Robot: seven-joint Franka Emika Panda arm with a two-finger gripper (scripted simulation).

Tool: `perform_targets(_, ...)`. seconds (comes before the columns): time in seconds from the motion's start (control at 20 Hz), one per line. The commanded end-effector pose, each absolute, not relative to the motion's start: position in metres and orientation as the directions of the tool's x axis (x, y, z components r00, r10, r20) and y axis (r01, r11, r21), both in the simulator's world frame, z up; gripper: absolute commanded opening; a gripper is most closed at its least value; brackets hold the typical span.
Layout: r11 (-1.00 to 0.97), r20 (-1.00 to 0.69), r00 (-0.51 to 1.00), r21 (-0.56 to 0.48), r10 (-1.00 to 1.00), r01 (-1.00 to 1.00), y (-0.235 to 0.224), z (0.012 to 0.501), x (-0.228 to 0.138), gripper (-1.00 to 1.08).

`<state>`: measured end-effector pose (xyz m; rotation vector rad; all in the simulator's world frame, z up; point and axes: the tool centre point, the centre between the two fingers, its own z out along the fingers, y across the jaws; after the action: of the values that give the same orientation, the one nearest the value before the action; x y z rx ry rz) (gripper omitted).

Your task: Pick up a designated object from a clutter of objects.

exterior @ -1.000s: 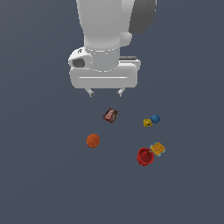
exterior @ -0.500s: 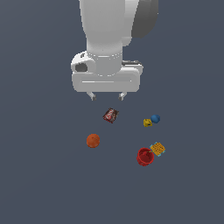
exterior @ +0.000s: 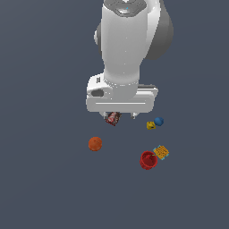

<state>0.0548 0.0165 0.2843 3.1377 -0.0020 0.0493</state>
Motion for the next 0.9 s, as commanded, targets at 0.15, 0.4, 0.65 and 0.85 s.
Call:
perform_targets(0.15, -1.000, 0.024, 1.000, 0.009, 0.001, 0.001, 0.048, 0.245, 0.084, 1.00)
perform_targets(0.4, -1.000, 0.017, 1.000, 0.010, 0.002, 0.002, 0.081, 0.203, 0.105, 1.00)
perform_targets(0.65, -1.000, 0.010, 1.000, 0.008, 0.002, 0.002, 0.112, 0.161, 0.121, 1.00)
perform_targets(0.85, -1.000, 0.006, 1.000, 0.005, 0.001, 0.001, 0.132, 0.134, 0.127, 1.00)
